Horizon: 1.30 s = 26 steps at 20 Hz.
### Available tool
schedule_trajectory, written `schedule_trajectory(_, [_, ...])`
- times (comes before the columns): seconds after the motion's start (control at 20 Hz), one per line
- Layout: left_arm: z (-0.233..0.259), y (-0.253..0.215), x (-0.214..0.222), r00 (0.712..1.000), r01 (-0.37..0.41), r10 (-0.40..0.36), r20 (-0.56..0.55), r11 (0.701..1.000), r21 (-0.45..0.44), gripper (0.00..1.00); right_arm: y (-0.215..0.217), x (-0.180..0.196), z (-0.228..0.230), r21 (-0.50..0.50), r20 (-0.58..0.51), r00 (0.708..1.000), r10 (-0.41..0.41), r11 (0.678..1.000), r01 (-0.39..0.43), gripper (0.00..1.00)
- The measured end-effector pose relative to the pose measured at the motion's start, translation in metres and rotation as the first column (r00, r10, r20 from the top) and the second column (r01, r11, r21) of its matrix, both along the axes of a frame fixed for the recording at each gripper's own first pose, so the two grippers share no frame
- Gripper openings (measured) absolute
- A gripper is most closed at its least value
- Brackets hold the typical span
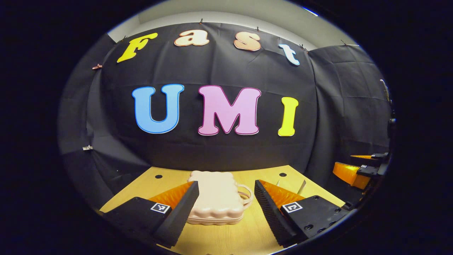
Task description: First open the suitcase, pack the skin care products into it, and then close the suitcase.
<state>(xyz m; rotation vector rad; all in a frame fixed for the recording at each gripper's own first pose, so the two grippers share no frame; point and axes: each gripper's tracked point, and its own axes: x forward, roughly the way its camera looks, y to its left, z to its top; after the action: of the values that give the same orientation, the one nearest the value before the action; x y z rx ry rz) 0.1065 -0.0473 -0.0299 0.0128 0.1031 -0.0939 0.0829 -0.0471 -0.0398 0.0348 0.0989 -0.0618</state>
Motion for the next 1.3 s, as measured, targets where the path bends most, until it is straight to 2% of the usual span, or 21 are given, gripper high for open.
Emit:
schedule_trajectory(0.3, [-0.044, -0.065, 0.097, 0.989, 0.083, -0.084, -0.119, 0.996, -0.01, 0.99, -0.027, 0.035, -0.018, 0.015, -0.037, 0.999, -0.011, 1.0, 0.012, 0.96])
schedule_trajectory(0.6, [-0.12, -0.115, 0.192, 0.953, 0.13, -0.122, -0.278, 0.991, 0.009, 0.98, -0.052, 0.064, -0.059, 0.047, -0.112, 0.993, -0.025, 0.998, 0.031, 0.96])
schedule_trajectory(0.85, [-0.187, -0.125, 0.243, 0.909, 0.089, -0.069, -0.412, 0.996, 0.029, 0.88, -0.06, 0.072, -0.1, 0.075, -0.197, 0.98, -0.033, 0.996, 0.049, 0.96])
schedule_trajectory(0.9, [-0.198, -0.124, 0.247, 0.896, 0.076, -0.054, -0.44, 0.997, 0.034, 0.83, -0.059, 0.074, -0.107, 0.082, -0.214, 0.976, -0.03, 0.995, 0.048, 0.96])
schedule_trajectory(1.05, [-0.234, -0.123, 0.254, 0.853, 0.037, -0.013, -0.521, 0.999, 0.036, 0.76, -0.061, 0.078, -0.123, 0.092, -0.259, 0.966, -0.025, 0.994, 0.05, 0.96])
schedule_trajectory(1.1, [-0.245, -0.123, 0.255, 0.837, 0.024, 0.0, -0.547, 0.999, 0.037, 0.7, -0.062, 0.08, -0.124, 0.095, -0.262, 0.965, -0.024, 0.994, 0.051, 0.96])
schedule_trajectory(1.15, [-0.256, -0.122, 0.256, 0.82, 0.007, 0.018, -0.572, 0.999, 0.043, 0.69, -0.064, 0.081, -0.126, 0.096, -0.266, 0.964, -0.024, 0.994, 0.051, 0.96])
schedule_trajectory(1.25, [-0.262, -0.115, 0.264, 0.815, -0.005, 0.055, -0.577, 0.996, 0.087, 0.64, -0.068, 0.084, -0.126, 0.1, -0.267, 0.963, -0.022, 0.994, 0.051, 0.96])
schedule_trajectory(1.3, [-0.262, -0.113, 0.265, 0.814, -0.011, 0.063, -0.577, 0.996, 0.093, 0.58, -0.069, 0.086, -0.125, 0.103, -0.267, 0.963, -0.02, 0.993, 0.049, 0.96])
